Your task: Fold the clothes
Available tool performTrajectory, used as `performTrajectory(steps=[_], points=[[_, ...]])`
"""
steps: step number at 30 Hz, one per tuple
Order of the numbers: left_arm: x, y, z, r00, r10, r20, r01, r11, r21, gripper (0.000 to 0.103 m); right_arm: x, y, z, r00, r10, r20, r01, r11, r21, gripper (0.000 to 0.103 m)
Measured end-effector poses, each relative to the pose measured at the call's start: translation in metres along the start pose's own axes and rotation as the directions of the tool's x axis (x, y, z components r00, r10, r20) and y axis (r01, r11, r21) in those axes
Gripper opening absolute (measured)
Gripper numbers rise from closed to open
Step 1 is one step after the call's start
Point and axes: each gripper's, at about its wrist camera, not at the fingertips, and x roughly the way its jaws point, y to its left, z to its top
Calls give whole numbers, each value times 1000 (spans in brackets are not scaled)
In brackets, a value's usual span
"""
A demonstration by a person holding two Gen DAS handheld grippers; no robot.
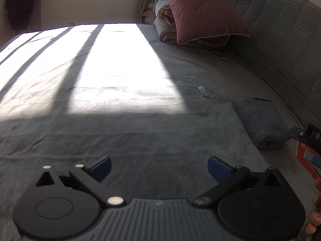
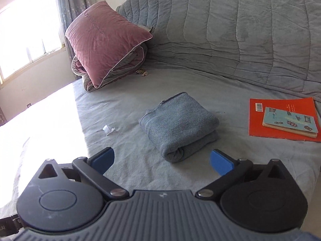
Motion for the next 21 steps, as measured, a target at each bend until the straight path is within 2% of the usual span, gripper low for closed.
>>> performTrajectory(steps=[6, 13, 21], points=[[-7, -27, -8, 1000, -11, 2, 11, 993, 116, 102, 4, -11, -3, 996, -63, -69, 63, 998, 2, 103], [-1, -48, -11, 997, -66, -29, 70, 988, 137, 102, 7, -21, -8, 988, -104, -112, 98, 994, -57, 103], [4, -71, -16, 994, -92, -56, 100, 980, 173, 102, 8, -44, -5, 985, -110, -134, 107, 994, -32, 103]])
